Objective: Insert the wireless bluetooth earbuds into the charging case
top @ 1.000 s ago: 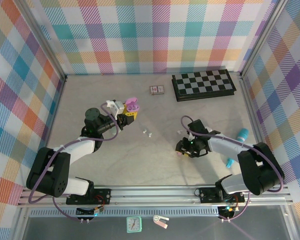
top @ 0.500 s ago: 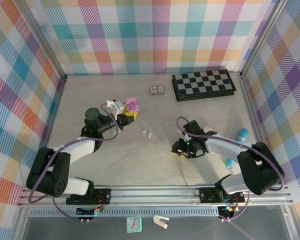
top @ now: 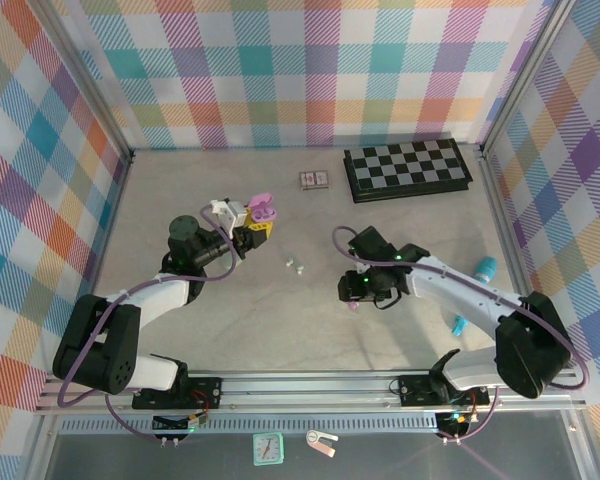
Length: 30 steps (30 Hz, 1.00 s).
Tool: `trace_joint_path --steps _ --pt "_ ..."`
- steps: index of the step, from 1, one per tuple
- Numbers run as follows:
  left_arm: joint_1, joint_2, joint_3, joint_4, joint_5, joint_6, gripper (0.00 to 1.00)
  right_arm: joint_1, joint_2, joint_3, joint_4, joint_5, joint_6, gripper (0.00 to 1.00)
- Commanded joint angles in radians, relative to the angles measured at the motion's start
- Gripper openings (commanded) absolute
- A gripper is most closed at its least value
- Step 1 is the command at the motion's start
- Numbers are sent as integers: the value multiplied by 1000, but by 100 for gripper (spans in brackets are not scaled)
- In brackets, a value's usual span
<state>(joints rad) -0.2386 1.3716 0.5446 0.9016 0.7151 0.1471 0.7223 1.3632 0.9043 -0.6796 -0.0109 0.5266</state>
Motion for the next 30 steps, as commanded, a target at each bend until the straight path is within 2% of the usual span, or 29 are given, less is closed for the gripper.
trace_joint_path --steps 1,5,12,30 --pt "30 3 -11 39 -52 -11 29 86 84 83 -184 255 -95 45" --pt "59 -1 -17 34 -116 -31 28 187 206 160 -230 394 -100 45" --pt "85 -22 -17 34 -110 -53 28 314 416 281 -335 595 -119 43" --pt "85 -41 -24 33 -91 -55 28 321 527 275 -299 609 -149 39"
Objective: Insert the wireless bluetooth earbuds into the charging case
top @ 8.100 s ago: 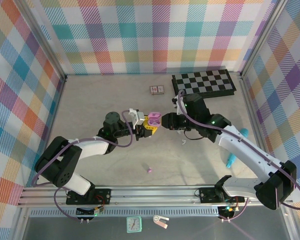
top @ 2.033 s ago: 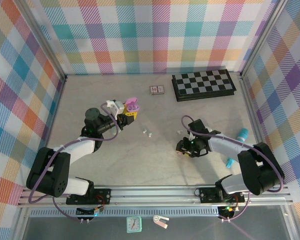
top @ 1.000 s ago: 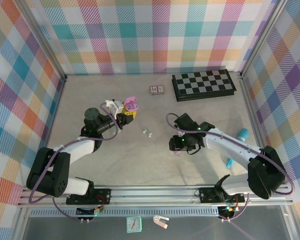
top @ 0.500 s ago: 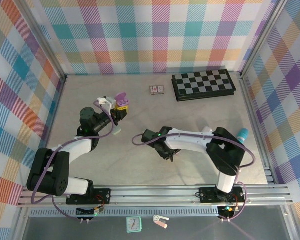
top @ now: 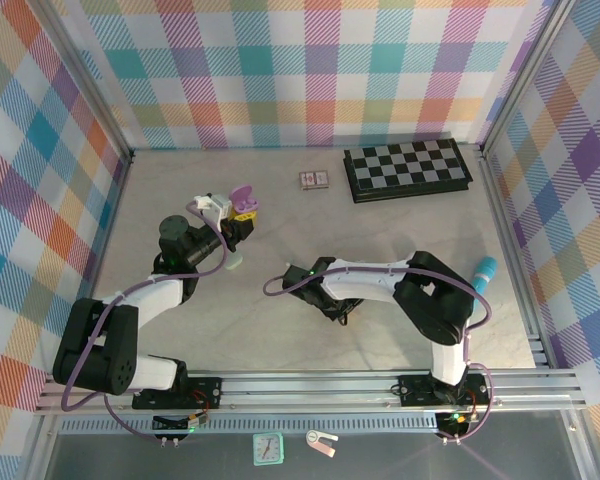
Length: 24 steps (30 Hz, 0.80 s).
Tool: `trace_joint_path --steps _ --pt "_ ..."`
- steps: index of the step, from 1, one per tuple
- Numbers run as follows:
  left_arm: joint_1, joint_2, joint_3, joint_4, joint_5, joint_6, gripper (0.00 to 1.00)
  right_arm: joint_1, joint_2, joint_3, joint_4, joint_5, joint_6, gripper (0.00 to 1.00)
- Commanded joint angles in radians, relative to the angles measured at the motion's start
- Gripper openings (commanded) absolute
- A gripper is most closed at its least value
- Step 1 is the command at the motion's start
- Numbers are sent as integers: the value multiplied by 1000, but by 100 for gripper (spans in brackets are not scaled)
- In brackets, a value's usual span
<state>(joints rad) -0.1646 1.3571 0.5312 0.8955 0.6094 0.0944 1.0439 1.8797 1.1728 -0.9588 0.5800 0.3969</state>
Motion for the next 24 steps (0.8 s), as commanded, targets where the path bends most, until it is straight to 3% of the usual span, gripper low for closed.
trace_joint_path --steps 1,24 --pt "11 -27 -11 39 15 -2 28 -1 14 7 -20 19 -21 39" --pt "12 -35 -16 36 21 -1 28 -12 64 13 -51 85 9 34"
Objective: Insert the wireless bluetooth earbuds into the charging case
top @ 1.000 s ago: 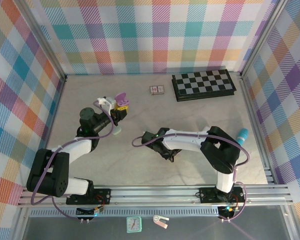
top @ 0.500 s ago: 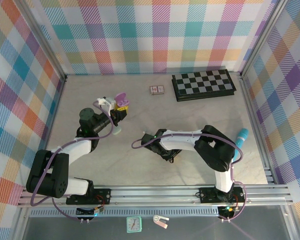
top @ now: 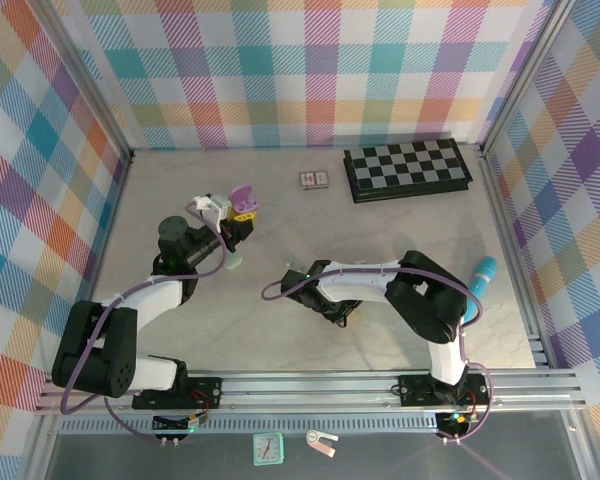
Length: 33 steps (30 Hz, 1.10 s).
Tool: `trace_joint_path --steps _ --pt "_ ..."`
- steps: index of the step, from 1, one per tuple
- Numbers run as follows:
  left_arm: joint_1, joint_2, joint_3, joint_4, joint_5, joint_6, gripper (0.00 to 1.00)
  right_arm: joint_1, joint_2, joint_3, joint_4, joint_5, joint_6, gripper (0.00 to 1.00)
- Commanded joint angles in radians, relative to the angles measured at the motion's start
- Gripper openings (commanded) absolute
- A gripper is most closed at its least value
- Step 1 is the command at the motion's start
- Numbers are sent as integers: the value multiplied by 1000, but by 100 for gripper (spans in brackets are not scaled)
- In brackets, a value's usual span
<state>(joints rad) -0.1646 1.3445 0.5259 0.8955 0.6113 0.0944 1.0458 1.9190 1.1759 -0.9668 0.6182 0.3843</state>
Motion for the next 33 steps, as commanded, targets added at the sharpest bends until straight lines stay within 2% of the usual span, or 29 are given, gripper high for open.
trace_joint_path --steps 1,33 --pt "12 -23 -12 36 19 -1 28 -16 25 9 -43 48 23 34" --pt "12 -27 -15 40 23 -2 28 -52 45 4 -89 64 90 28"
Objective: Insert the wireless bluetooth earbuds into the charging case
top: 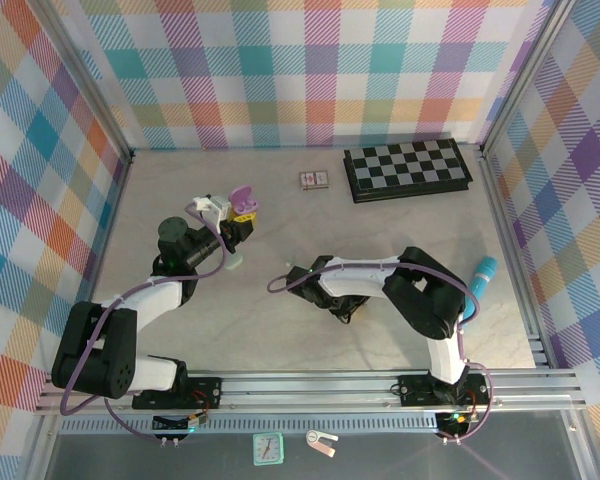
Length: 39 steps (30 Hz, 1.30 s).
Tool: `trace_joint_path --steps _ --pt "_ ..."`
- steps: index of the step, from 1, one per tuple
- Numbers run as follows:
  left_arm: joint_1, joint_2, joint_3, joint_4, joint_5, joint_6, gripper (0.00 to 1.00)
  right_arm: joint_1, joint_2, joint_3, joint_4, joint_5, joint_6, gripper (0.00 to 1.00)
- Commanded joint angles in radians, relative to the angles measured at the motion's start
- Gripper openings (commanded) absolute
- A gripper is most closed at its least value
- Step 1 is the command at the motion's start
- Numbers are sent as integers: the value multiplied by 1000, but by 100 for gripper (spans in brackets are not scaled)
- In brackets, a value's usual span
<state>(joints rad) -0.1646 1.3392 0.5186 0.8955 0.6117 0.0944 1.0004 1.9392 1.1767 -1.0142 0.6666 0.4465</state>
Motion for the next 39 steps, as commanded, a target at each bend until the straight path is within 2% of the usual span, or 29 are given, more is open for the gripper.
trace_joint_path --steps 1,9,12,17,23,32,39 --pt "12 -23 -8 39 23 -2 28 -8 26 -1 -38 16 27 27" --pt "12 -27 -8 39 26 -2 28 -22 26 -16 -13 11 4 26" --pt "13 -28 -6 39 25 -2 28 -25 21 -19 -7 11 -2 21" --pt "13 -23 -2 40 27 -2 28 -27 12 -12 -11 13 -5 19" --pt "11 -20 -2 39 44 3 28 -26 -57 -14 2 3 -14 20" --pt "-22 -7 -6 44 42 36 28 -57 -317 -46 99 -172 -19 20" --pt "-103 26 -13 89 23 59 28 -138 -527 -59 189 -388 -7 20"
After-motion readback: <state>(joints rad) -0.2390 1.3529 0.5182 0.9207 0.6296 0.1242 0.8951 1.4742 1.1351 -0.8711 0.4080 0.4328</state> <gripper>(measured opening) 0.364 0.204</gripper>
